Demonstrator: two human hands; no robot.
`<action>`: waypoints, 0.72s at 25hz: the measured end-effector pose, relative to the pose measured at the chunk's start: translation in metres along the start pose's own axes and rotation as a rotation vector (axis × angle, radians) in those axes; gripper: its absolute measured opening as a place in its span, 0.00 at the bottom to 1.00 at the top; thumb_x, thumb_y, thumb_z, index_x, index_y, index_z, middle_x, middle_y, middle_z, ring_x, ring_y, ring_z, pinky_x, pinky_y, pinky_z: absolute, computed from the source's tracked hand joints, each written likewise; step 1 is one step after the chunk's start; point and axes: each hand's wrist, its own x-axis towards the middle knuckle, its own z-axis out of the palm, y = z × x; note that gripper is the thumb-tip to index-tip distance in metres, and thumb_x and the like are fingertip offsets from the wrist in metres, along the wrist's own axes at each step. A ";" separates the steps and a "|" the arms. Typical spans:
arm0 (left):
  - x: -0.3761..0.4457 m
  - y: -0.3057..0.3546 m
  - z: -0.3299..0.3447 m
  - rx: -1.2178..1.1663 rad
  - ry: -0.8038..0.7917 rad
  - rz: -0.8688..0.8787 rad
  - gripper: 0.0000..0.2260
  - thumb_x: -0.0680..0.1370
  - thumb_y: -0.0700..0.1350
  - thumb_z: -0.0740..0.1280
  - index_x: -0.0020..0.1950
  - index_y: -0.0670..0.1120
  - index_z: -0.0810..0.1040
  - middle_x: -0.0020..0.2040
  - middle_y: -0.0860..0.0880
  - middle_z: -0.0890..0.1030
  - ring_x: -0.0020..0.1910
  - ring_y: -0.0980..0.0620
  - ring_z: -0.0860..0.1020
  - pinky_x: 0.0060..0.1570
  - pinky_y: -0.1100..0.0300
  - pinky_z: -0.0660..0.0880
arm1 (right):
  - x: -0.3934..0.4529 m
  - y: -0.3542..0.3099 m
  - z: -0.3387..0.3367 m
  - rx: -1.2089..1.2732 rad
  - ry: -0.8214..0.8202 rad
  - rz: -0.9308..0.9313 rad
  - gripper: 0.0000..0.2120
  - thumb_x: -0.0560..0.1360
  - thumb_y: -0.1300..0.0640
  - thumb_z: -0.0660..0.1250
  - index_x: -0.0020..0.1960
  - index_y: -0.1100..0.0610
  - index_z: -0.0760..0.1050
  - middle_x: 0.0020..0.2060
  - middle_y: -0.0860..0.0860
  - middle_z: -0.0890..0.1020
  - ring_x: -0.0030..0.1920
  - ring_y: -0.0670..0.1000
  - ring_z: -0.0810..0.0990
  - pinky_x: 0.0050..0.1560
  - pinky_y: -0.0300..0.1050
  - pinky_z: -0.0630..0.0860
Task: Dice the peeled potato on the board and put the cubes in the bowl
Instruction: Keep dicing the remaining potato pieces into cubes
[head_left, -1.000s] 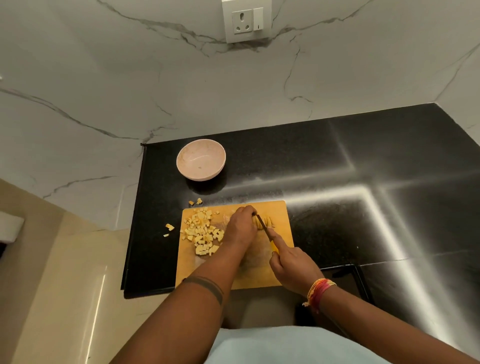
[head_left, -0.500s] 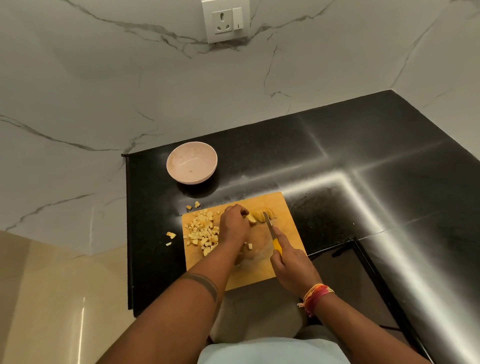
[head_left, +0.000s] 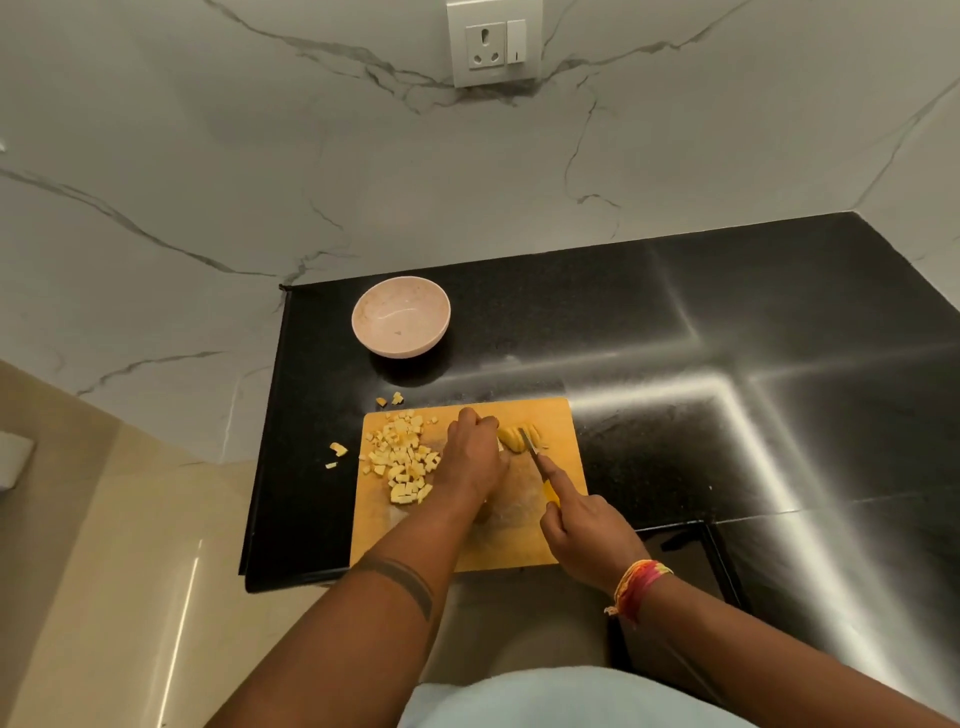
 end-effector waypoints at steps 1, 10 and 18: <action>-0.007 -0.001 0.000 -0.031 0.025 0.015 0.22 0.81 0.49 0.68 0.74 0.48 0.71 0.67 0.47 0.69 0.66 0.46 0.69 0.63 0.50 0.74 | -0.002 -0.001 0.002 0.024 0.031 -0.001 0.33 0.83 0.52 0.55 0.83 0.41 0.44 0.30 0.49 0.77 0.29 0.53 0.76 0.31 0.54 0.73; -0.034 -0.017 0.020 -0.134 -0.017 0.146 0.24 0.79 0.45 0.71 0.74 0.47 0.72 0.64 0.47 0.71 0.66 0.48 0.71 0.67 0.56 0.68 | -0.024 -0.019 0.033 -0.055 0.027 0.084 0.34 0.81 0.52 0.56 0.83 0.44 0.45 0.35 0.52 0.79 0.34 0.56 0.77 0.37 0.56 0.76; -0.041 -0.024 0.026 -0.196 0.020 0.104 0.21 0.79 0.46 0.70 0.72 0.49 0.74 0.64 0.49 0.72 0.63 0.49 0.73 0.63 0.57 0.71 | -0.019 -0.018 0.041 -0.161 -0.010 0.081 0.35 0.81 0.52 0.55 0.83 0.45 0.42 0.35 0.52 0.79 0.33 0.55 0.78 0.36 0.52 0.76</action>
